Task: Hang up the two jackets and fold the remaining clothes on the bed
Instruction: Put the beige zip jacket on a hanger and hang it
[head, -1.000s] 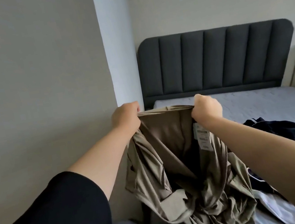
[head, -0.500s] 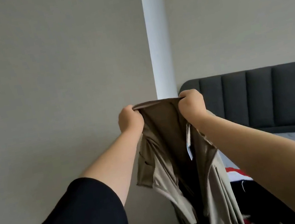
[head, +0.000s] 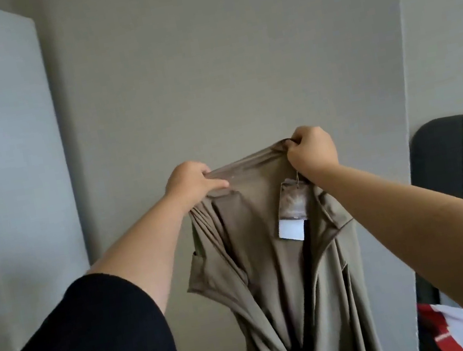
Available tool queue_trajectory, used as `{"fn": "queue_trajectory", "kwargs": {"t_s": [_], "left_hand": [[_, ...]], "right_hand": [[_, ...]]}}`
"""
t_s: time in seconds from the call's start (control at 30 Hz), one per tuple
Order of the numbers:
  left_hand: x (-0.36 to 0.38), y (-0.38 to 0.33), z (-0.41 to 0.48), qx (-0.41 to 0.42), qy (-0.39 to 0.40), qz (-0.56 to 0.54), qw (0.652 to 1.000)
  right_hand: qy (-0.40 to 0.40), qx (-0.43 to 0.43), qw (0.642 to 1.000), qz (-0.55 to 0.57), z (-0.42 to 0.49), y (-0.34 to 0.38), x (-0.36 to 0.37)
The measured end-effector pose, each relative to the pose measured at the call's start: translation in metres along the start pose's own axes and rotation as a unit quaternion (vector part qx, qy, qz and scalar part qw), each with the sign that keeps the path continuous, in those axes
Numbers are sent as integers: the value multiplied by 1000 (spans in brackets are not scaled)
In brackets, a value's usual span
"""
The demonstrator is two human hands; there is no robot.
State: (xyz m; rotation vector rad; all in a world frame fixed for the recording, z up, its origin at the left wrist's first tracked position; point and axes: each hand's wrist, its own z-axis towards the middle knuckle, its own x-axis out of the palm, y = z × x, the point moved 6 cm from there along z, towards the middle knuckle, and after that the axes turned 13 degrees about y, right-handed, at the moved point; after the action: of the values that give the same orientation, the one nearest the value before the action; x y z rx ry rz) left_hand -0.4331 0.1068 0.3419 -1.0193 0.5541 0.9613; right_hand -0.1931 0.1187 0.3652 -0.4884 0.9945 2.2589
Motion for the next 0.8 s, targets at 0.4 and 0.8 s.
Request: {"fn": "queue_trajectory", "kwargs": {"t_s": [0.4, 0.8], "left_hand": [[-15, 199, 48, -269, 1, 156, 950], [0, 228, -3, -347, 42, -4, 937]], "right_hand": [[180, -76, 941, -274, 70, 17, 182], [219, 38, 916, -333, 19, -14, 201]]}}
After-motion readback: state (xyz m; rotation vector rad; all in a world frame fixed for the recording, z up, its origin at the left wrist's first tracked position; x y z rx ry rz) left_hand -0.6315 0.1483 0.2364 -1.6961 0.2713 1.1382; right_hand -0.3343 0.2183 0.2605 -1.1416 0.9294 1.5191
